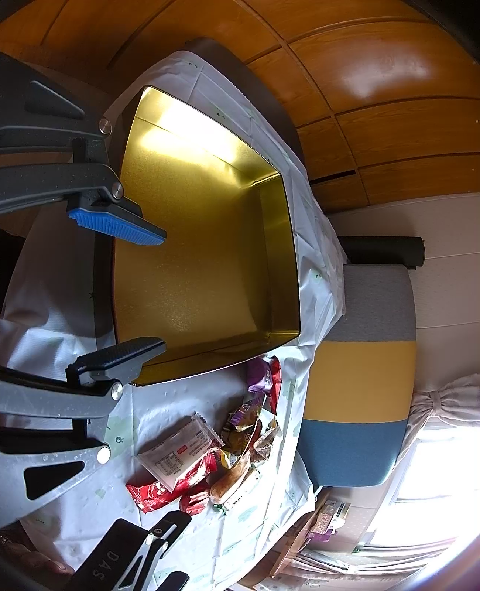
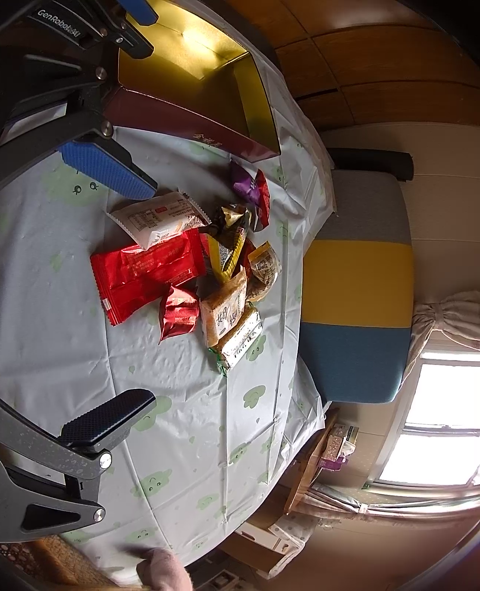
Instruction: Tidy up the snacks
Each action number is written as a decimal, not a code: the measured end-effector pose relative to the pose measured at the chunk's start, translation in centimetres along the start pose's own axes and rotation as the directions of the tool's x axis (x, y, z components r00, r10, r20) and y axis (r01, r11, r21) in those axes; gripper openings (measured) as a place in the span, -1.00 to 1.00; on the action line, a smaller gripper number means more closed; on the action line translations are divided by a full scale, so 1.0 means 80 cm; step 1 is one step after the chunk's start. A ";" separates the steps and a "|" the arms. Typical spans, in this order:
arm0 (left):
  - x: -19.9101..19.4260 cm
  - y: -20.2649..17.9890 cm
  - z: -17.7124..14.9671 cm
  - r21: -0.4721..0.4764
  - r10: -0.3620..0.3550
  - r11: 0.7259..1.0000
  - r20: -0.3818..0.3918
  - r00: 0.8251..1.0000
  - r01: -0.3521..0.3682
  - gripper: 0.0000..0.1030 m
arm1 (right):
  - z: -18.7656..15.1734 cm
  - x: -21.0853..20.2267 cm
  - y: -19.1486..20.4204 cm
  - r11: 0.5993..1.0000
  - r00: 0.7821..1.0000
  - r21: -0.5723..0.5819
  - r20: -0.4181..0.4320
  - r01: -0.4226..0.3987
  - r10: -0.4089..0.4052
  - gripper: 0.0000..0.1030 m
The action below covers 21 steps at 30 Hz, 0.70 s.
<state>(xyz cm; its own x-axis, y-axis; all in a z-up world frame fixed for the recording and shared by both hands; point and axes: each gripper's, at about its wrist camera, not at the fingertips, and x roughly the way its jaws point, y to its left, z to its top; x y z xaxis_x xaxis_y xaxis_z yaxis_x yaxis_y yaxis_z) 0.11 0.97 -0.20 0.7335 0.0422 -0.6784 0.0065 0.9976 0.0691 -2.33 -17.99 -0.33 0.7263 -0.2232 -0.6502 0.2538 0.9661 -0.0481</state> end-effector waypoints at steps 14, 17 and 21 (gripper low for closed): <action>-0.004 -0.009 0.000 0.026 -0.027 0.999 0.012 1.000 0.026 0.02 | 0.002 -0.001 -0.005 1.000 1.000 -0.008 0.013 0.010 -0.010 1.00; -0.009 -0.015 0.000 0.046 -0.088 0.995 0.022 0.996 0.087 0.02 | 0.004 0.001 -0.009 1.000 1.000 -0.012 0.013 0.018 -0.018 1.00; -0.013 -0.025 0.006 0.073 -0.205 0.976 0.010 0.979 0.204 0.05 | 0.011 0.004 -0.016 0.998 0.999 -0.044 0.021 0.039 -0.039 1.00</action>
<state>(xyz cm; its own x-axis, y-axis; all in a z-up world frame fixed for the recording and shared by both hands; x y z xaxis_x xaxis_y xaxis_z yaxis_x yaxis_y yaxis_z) -0.38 -1.13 0.71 0.7233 -0.1642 -0.6707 0.2059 0.9784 -0.0176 -1.86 -19.44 0.15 0.7294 -0.2629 -0.6316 0.2536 0.9613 -0.1074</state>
